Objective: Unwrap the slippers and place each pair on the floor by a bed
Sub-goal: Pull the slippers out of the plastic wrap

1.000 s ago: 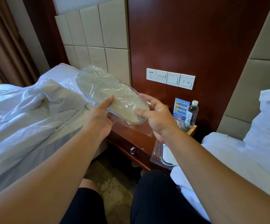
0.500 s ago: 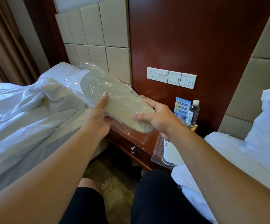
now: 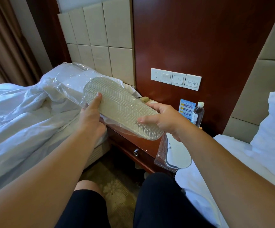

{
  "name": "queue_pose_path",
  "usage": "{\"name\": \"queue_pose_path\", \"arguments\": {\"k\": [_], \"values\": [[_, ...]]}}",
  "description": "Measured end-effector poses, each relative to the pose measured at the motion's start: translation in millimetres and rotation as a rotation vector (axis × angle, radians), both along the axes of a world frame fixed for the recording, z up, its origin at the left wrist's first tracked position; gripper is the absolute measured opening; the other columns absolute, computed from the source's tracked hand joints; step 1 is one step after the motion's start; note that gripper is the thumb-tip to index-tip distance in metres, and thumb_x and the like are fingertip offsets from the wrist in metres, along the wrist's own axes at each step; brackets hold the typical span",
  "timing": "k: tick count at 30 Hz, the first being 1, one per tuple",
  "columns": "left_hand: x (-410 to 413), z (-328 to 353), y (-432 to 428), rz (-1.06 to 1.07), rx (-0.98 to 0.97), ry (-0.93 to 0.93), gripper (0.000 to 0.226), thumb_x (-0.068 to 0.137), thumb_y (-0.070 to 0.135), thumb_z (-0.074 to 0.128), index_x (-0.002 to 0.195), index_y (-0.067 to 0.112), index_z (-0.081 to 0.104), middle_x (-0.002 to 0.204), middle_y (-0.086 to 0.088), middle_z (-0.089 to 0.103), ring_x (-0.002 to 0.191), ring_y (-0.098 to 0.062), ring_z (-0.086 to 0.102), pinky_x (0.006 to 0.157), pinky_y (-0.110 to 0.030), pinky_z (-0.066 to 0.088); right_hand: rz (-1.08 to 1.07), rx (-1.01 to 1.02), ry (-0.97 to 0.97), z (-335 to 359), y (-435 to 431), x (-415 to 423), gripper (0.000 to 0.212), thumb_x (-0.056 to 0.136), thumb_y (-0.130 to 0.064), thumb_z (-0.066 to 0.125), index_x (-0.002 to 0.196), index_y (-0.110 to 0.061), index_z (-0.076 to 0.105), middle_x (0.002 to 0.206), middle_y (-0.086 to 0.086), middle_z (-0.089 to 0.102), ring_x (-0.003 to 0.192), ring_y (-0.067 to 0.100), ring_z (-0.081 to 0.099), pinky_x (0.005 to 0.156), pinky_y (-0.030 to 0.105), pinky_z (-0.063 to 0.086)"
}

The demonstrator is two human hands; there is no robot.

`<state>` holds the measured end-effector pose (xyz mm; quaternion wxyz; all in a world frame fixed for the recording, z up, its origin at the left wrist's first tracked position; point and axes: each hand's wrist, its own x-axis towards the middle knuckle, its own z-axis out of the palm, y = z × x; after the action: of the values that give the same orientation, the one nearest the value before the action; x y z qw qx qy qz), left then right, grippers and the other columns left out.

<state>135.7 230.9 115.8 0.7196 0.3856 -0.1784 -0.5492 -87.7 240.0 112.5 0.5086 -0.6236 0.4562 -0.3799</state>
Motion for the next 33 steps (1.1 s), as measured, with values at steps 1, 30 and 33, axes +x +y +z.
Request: {"name": "queue_pose_path", "arguments": {"k": [1,30,33], "values": [[0,0,0,-0.013,-0.004,-0.007,0.057,0.079,0.024,0.080,0.130,0.013,0.056,0.117,-0.006,0.070,0.100,-0.024,0.070,0.087,-0.048,0.056,-0.001,-0.011,0.058,2,0,2,0.072,0.060,-0.031,0.092,0.126,-0.028,0.063,0.105,-0.005,0.073,0.087,0.012,0.073,0.074,0.030,0.059],[-16,-4,-7,-0.201,0.046,-0.043,0.051,0.075,0.018,0.081,0.120,0.007,0.061,0.106,-0.012,0.073,0.093,-0.029,0.072,0.089,-0.051,0.054,-0.052,0.128,-0.098,4,0,-4,0.044,0.070,0.000,0.082,0.106,-0.022,0.071,0.084,-0.001,0.078,0.069,0.015,0.074,0.054,0.022,0.055],[-14,-4,-6,-0.179,0.042,-0.030,0.049,0.074,0.017,0.081,0.118,0.006,0.063,0.105,-0.012,0.074,0.091,-0.028,0.073,0.081,-0.046,0.058,-0.036,0.126,-0.089,3,-1,-6,0.044,0.070,0.000,0.081,0.107,-0.023,0.071,0.084,-0.002,0.078,0.070,0.014,0.074,0.055,0.022,0.055]]}}
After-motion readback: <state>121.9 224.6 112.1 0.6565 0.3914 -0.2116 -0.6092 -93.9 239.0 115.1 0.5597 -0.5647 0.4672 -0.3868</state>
